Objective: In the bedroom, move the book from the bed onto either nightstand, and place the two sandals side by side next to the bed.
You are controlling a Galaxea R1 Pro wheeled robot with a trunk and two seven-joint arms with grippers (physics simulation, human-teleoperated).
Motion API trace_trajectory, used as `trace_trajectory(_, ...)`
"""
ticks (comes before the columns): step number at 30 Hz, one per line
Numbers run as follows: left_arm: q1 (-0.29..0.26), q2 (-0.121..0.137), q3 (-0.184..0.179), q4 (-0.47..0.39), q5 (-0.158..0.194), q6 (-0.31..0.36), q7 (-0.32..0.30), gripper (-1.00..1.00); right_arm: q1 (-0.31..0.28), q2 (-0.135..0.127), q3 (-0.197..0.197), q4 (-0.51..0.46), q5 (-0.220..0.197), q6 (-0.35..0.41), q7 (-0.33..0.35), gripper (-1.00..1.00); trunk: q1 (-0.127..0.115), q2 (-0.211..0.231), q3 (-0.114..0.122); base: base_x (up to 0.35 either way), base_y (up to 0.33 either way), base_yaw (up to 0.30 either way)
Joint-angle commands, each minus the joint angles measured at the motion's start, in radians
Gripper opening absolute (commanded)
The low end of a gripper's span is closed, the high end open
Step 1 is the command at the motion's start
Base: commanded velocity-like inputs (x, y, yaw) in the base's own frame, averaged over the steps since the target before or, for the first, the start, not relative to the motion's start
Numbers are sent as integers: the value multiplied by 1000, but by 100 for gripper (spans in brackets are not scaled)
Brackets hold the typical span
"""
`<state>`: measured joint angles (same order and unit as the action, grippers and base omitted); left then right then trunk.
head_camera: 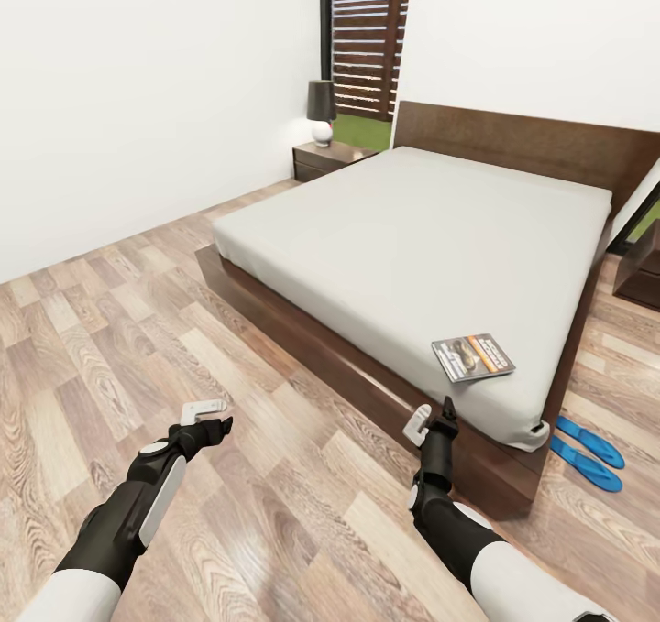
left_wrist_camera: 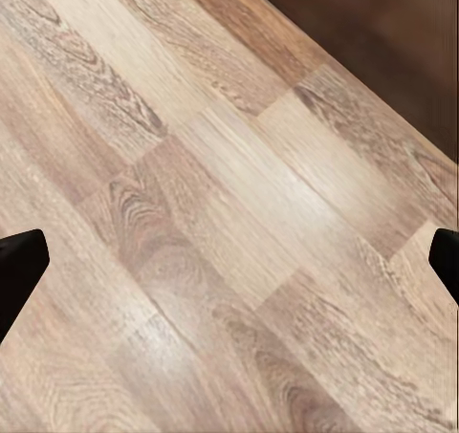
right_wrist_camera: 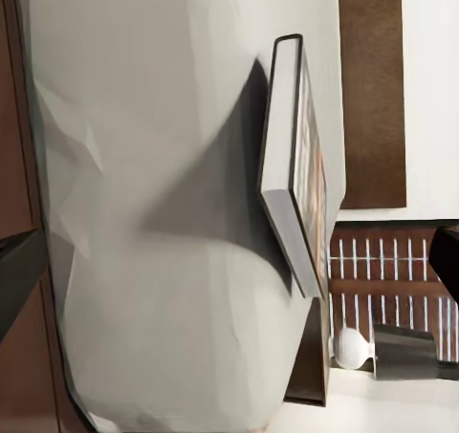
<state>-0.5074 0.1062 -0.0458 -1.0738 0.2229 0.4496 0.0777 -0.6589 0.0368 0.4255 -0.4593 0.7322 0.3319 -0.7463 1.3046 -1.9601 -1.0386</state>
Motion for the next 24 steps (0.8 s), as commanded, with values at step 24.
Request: trace_trajectory(24,0,1,-3,-2,10,4,8,100,-1,0,2,1,5,10,-4,100,-4,7,2,15,-82,0)
